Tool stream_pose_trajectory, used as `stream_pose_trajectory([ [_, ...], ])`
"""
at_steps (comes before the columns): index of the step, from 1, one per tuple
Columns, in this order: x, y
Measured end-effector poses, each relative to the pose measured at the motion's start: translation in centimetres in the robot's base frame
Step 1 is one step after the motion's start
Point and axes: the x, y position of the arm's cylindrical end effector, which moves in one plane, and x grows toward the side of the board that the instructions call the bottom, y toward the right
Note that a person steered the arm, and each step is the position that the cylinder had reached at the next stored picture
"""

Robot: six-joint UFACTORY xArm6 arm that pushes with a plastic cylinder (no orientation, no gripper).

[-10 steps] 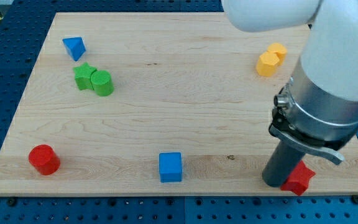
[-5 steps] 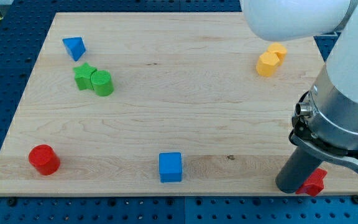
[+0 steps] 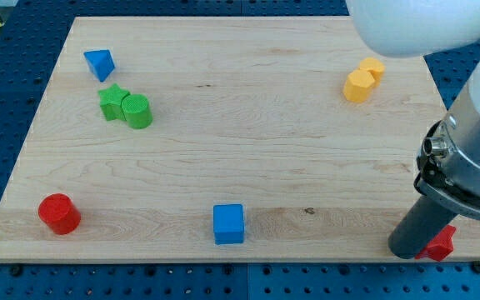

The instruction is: Slide the red star to the bottom right

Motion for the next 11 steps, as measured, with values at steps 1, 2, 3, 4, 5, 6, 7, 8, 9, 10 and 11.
stream_pose_trajectory([
  [1, -0.1, 0.6],
  [2, -0.1, 1.2],
  [3, 0.0, 1.9],
  [4, -0.1, 2.7],
  [5, -0.1, 3.3],
  [6, 0.0, 3.8],
  [7, -0.1, 4.2],
  [8, 0.0, 4.7],
  [9, -0.1, 5.2],
  [10, -0.1, 5.5],
  [11, 0.0, 5.6],
])
